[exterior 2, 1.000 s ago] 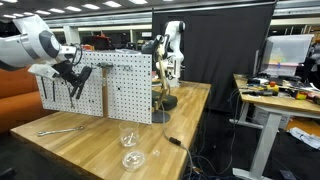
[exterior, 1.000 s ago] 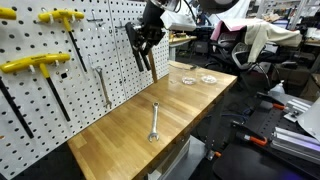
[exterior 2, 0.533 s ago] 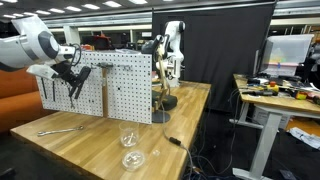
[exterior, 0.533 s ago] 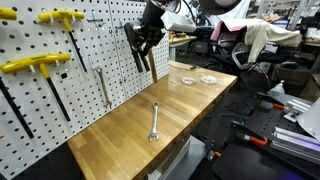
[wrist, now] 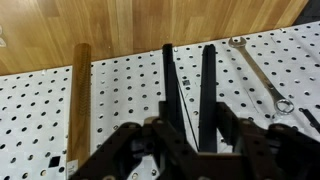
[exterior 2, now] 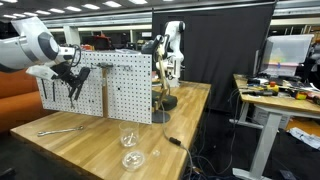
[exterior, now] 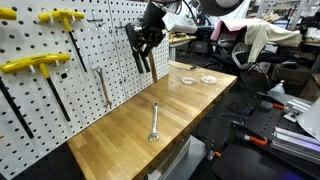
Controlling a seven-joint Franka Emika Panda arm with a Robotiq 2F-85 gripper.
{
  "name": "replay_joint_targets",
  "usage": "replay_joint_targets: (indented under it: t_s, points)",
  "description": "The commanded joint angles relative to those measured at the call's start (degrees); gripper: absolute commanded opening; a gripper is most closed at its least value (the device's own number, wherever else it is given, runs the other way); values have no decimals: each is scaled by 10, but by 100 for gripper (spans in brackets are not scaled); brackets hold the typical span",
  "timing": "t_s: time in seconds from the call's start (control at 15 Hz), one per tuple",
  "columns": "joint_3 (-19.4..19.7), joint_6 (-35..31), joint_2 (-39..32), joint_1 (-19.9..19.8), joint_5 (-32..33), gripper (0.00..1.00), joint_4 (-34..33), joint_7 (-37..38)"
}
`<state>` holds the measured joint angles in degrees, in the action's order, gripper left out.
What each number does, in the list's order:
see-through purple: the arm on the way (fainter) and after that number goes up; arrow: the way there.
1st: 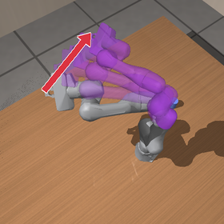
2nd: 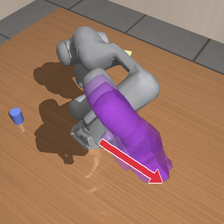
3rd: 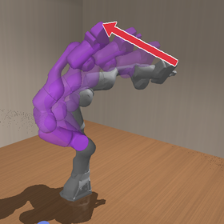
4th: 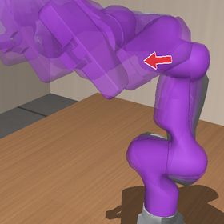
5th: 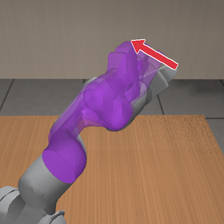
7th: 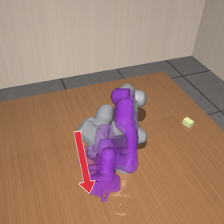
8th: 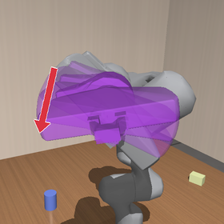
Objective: Take the black object from the pegboard and place it on the table
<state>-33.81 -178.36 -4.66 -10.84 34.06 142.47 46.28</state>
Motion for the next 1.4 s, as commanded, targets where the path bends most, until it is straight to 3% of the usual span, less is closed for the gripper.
replay_joint_targets:
  t_s: [0.0,1.33]
  points:
    - [-6,-22,10,-11,-12,25,17,-17]
    - [11,-56,106,0,-11,25,80,54]
